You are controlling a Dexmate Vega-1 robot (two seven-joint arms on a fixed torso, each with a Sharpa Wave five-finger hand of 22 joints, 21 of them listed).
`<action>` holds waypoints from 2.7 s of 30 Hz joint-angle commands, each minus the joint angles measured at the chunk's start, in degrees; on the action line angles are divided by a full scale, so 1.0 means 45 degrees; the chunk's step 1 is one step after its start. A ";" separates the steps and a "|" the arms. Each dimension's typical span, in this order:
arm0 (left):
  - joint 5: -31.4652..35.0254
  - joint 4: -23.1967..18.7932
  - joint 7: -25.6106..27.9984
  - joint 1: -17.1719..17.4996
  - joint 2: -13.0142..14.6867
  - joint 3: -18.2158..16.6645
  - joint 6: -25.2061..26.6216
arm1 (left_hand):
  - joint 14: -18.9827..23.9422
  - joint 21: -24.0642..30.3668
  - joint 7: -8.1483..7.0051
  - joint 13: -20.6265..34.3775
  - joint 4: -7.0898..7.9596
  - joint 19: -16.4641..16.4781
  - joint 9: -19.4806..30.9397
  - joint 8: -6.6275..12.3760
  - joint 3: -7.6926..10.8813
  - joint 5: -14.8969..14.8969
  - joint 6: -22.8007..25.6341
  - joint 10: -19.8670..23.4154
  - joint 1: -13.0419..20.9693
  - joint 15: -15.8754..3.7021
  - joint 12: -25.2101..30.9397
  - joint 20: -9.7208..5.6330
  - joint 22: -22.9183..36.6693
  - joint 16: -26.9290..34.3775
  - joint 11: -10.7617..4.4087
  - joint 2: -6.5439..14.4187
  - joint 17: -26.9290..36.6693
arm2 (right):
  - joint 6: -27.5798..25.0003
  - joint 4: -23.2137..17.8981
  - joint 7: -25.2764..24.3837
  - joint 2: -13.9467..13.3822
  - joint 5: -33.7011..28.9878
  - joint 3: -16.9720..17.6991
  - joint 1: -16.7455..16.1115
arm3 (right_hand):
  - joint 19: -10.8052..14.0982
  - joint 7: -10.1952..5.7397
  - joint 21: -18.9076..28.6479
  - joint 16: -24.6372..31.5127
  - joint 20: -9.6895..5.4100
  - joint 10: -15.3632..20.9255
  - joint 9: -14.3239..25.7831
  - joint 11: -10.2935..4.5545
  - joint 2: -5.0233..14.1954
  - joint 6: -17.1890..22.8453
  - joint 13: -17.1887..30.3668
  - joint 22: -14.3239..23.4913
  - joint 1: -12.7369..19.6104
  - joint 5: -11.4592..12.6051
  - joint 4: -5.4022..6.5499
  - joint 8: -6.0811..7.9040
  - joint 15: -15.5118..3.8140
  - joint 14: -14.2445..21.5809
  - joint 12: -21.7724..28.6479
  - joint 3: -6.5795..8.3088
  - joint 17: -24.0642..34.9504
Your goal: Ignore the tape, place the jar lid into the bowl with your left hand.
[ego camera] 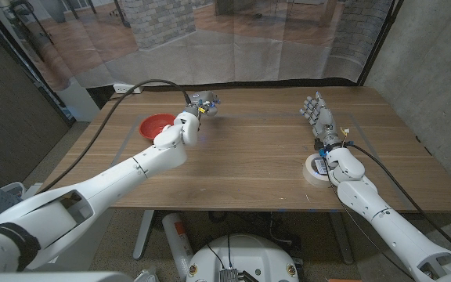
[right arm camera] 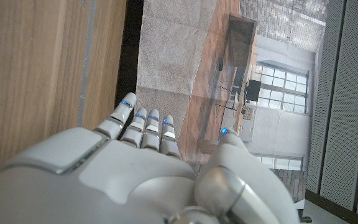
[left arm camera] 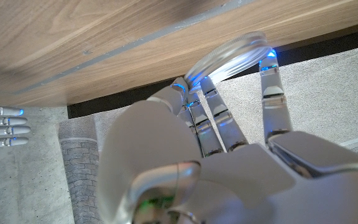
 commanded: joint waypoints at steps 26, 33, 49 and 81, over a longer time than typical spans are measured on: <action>0.0411 -0.1950 -0.0348 0.1037 0.0888 -0.0926 0.0519 | 0.0150 -0.0009 -0.0053 0.0066 0.0075 0.1121 0.0060 -0.0092 0.0058 0.0061 0.0150 0.0140 0.0075 -0.0202 -0.0082 -0.1630 0.0079 -0.0095 0.0033 -0.0046 0.0086 | 0.0119 -0.0019 0.0058 0.0026 0.0104 0.0037 -0.0199 | 0.0187 -0.0017 -0.0170 -0.0024 0.0024 0.0040 0.0024 -0.0027 0.0119 0.0081 0.0077 0.0045 0.0002 -0.0046 -0.0097 0.0080 -0.0074 0.0040 0.0013 0.0015 0.0039; 0.0213 -0.2258 -0.0277 0.1305 0.1071 -0.1273 0.0421 | 0.0196 -0.0004 -0.0069 0.0077 0.0085 0.1111 0.0062 -0.0100 0.0056 0.0063 0.0181 0.0225 0.0056 -0.0235 -0.0071 -0.1680 0.0082 -0.0100 0.0004 -0.0053 0.0094 | 0.0143 -0.0036 0.0058 0.0011 0.0100 0.0055 -0.0215 | 0.0194 -0.0001 -0.0203 -0.0027 0.0025 0.0050 0.0024 -0.0013 0.0124 0.0102 0.0077 0.0046 0.0002 -0.0047 -0.0107 0.0087 -0.0050 0.0039 0.0017 0.0013 0.0038; -0.0135 -0.3083 -0.0076 0.2006 0.1759 -0.2047 0.0275 | 0.0218 -0.0002 -0.0090 0.0103 0.0096 0.1047 0.0062 -0.0129 0.0063 0.0069 0.0243 0.0273 0.0032 -0.0298 -0.0112 -0.1748 0.0090 -0.0146 -0.0066 -0.0050 0.0118 | -0.0019 0.0043 0.0163 -0.0091 0.0009 -0.0013 0.0012 | 0.0257 -0.0010 -0.0262 -0.0025 -0.0023 0.0048 0.0023 -0.0003 0.0132 0.0099 0.0076 0.0049 0.0004 -0.0047 -0.0130 0.0085 -0.0082 0.0054 0.0014 0.0008 0.0035; -0.0578 -0.3796 0.0026 0.2795 0.2489 -0.2875 0.0881 | 0.0204 -0.0030 -0.0170 0.0147 0.0065 0.0843 0.0068 -0.0198 0.0107 0.0087 0.0284 0.0280 0.0057 -0.0371 -0.0225 -0.1821 0.0102 -0.0245 -0.0098 -0.0029 0.0166 | -0.0067 -0.0035 0.0332 -0.0182 0.0069 -0.0028 -0.0018 | 0.0330 0.0008 -0.0417 -0.0025 -0.0037 0.0070 0.0024 -0.0006 0.0162 0.0088 0.0076 0.0054 -0.0006 -0.0051 -0.0171 0.0077 -0.0079 0.0074 0.0018 -0.0003 0.0034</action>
